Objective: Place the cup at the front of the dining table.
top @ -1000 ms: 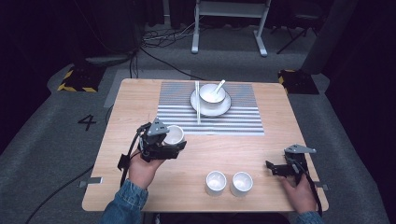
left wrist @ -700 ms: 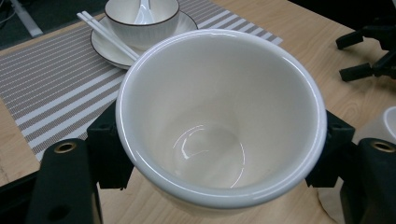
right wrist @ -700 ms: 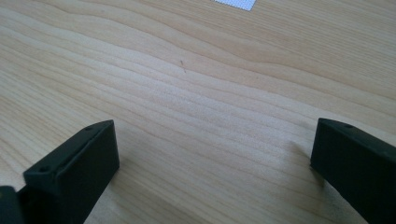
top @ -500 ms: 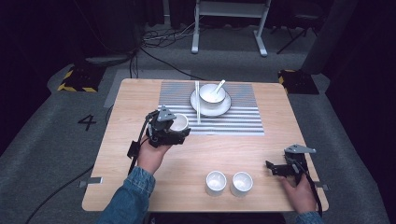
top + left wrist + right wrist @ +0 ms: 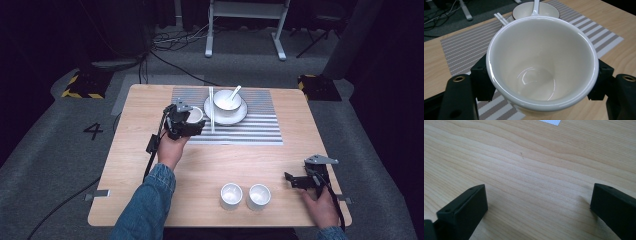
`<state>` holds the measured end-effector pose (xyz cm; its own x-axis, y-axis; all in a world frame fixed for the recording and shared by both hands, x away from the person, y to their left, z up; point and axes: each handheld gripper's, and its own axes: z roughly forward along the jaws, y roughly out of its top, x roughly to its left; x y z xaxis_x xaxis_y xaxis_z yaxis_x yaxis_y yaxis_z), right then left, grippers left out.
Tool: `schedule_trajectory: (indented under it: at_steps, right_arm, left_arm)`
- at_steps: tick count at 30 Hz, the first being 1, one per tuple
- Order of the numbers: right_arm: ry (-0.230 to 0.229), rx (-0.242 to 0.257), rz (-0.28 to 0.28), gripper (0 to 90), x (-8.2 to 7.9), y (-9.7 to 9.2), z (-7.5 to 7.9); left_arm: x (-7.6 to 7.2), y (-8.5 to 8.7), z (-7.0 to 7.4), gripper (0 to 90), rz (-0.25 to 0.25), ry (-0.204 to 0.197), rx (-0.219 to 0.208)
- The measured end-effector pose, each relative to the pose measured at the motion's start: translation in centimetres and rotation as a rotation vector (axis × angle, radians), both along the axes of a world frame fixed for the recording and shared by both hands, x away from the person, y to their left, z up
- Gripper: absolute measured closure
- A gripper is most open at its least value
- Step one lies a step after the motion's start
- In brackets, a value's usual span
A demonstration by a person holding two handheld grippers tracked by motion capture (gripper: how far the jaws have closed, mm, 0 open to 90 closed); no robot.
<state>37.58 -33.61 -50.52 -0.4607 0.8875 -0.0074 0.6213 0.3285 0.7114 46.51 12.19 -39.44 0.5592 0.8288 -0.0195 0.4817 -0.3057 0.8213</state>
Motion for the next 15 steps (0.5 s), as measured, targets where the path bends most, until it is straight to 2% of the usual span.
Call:
schedule_trajectory:
  at_steps: [2, 6, 10, 12, 13, 14, 15]
  right_arm:
    - [0.0, 0.0, 0.0, 1.0, 0.0, 0.0, 0.0]
    - [0.0, 0.0, 0.0, 1.0, 0.0, 0.0, 0.0]
    - [0.0, 0.0, 0.0, 1.0, 0.0, 0.0, 0.0]
    - [0.0, 0.0, 0.0, 0.9, 0.0, 0.0, 0.0]
    - [0.0, 0.0, -0.001, 0.7, 0.0, 0.0, 0.0]
    - [0.002, -0.001, -0.003, 0.4, 0.1, 0.0, 0.0]
    - [0.003, -0.001, -0.004, 0.4, 0.1, 0.0, 0.0]
  left_arm:
    - [0.7, 0.0, -0.7, 26.8, 0.012, -0.001, -0.005]
    - [2.1, 0.1, -1.9, 26.8, 0.036, 0.033, -0.021]
    - [3.6, 0.2, -2.9, 26.8, 0.066, 0.046, 0.017]
    - [4.5, 0.2, -3.4, 26.8, 0.056, 0.069, 0.035]
    - [5.0, 0.1, -3.8, 26.8, 0.057, 0.076, 0.068]
    - [5.4, 0.1, -4.1, 26.8, 0.061, 0.084, 0.083]
    - [5.6, 0.1, -4.3, 26.8, 0.064, 0.092, 0.081]
